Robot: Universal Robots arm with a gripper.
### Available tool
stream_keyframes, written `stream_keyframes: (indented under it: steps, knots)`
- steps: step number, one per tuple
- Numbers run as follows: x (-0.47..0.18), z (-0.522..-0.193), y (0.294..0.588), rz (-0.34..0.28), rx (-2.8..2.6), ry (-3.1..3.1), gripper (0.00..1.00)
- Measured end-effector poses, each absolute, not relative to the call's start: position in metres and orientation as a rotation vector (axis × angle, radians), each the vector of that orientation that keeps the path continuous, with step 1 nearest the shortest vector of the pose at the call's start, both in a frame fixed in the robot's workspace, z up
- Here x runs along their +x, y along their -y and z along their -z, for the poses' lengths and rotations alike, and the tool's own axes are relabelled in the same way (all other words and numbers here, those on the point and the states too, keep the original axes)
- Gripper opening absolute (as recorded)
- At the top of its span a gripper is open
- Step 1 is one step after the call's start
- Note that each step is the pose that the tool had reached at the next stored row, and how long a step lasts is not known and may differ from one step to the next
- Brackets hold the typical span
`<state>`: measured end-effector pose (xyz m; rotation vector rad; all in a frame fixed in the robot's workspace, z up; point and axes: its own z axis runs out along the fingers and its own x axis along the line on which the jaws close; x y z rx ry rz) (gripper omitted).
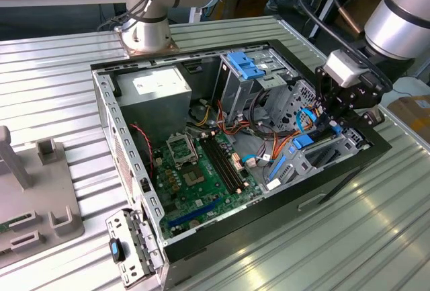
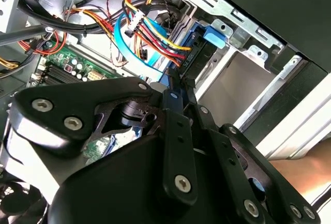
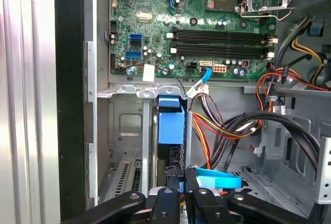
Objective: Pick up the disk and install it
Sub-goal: 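Insert the second disk wire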
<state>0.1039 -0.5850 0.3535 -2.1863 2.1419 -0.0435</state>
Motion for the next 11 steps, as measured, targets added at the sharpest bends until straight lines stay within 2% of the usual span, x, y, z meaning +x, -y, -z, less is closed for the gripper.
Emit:
stream_keyframes:
  steps: [11]
  knots:
    - [0.1054, -0.3467, 0.5858, 0.044, -2.187, -2.142, 0.16]
